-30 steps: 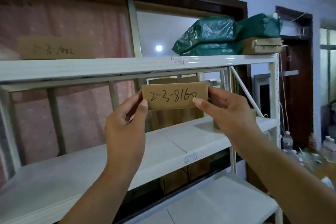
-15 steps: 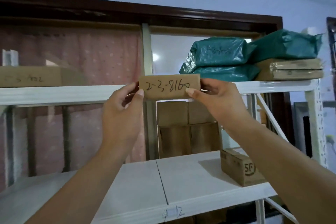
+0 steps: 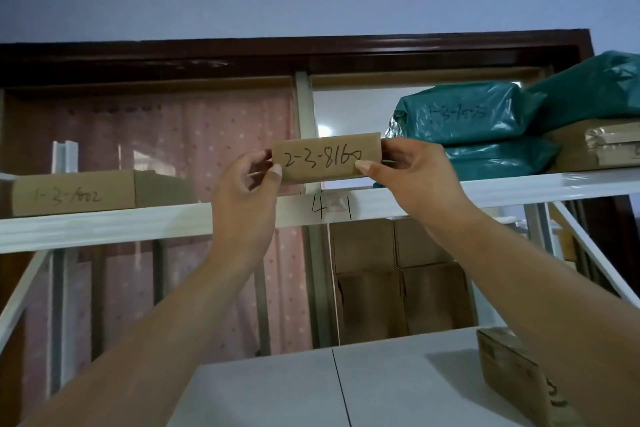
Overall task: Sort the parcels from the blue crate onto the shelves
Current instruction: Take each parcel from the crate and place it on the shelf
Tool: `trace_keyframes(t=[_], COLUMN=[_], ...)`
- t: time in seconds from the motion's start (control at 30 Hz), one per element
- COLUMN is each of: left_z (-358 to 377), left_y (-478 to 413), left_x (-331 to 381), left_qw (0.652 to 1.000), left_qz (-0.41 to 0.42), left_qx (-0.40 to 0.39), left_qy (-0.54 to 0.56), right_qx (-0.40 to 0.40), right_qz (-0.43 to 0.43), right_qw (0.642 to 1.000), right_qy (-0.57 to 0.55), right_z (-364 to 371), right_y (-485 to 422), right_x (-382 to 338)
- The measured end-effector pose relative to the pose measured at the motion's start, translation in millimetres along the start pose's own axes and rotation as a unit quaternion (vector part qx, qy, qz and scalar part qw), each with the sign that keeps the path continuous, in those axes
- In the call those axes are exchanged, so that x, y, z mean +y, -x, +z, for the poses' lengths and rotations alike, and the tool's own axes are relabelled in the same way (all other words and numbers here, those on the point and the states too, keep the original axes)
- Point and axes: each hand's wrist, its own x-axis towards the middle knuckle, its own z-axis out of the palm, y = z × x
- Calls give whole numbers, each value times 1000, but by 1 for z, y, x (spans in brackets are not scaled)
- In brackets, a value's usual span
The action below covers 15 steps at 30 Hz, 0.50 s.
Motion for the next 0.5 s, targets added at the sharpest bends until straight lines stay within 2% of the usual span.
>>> trace_keyframes(t=[0.17,0.37,0.5], left_z=[8,24,27], left_y=[-22,-39,-42], left_x=[-16,-26,-33], left_qw=[996,990,985], left_qz=[27,33,36], left_qx=[-17,-13,-8], left_qy=[-88,-136,-168], right_qx=[-6,-35,-35], right_qz=[3,40,117], right_qw=[999,996,991], right_qy=[40,65,-46], right_z=[6,1,6], right_y=[-25,-50,-63], right_x=[19,40,37])
